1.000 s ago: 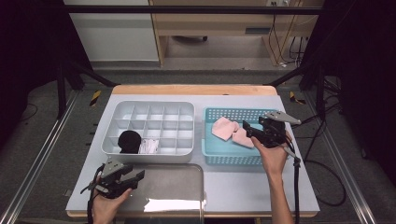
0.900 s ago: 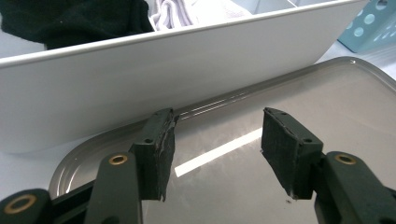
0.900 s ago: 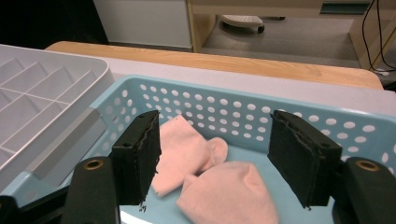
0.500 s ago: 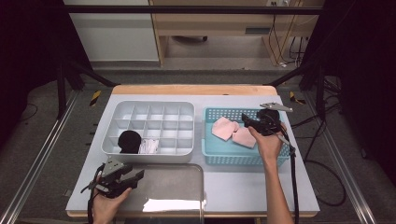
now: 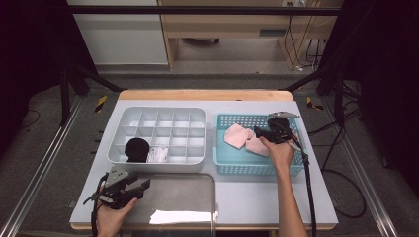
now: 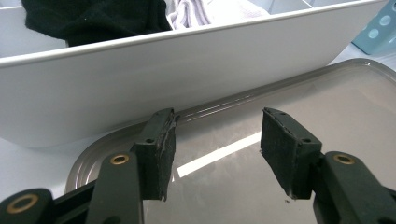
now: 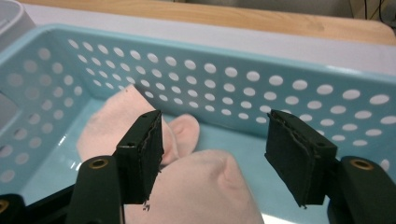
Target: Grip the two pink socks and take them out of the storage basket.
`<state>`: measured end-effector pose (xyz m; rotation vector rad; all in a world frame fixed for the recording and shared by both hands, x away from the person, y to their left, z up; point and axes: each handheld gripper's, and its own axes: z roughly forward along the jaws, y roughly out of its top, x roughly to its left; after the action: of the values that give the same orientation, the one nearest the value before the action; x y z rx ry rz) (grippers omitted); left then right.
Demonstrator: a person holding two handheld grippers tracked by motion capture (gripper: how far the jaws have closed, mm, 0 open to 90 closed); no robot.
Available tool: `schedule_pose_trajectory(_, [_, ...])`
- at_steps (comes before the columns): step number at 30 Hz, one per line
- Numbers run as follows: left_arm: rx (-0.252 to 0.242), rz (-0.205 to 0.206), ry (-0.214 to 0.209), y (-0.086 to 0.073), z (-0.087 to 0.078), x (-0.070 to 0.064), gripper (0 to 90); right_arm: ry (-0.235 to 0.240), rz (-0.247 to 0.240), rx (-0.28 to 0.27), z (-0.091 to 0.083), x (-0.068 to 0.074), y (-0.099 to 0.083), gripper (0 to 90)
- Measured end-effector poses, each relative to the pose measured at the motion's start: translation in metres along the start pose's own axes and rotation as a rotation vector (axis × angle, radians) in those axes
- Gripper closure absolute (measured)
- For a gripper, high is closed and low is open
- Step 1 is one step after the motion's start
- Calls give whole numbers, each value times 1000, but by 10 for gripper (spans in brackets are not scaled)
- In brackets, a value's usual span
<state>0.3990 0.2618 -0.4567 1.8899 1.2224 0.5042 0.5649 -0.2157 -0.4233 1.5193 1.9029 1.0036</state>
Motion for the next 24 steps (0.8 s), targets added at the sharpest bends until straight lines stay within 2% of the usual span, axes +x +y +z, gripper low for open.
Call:
schedule_pose_trajectory(4, [0,-3,2,0,0,0,443,5,12,38,6,-2,-5,363])
schedule_pose_trajectory(12, [2,2,3,0,1,0,444,14,4,97,16,-4,-9,371])
schedule_pose_trajectory(17, [2,3,2,0,0,0,445,3,15,142,21,-5,-11,383])
schedule_pose_trajectory(20, [4,3,1,0,1,0,447,2,22,162,23,-6,-11,430])
schedule_pose_trajectory(24, [7,5,0,-1,2,0,449,18,14,191,25,-5,-11,582])
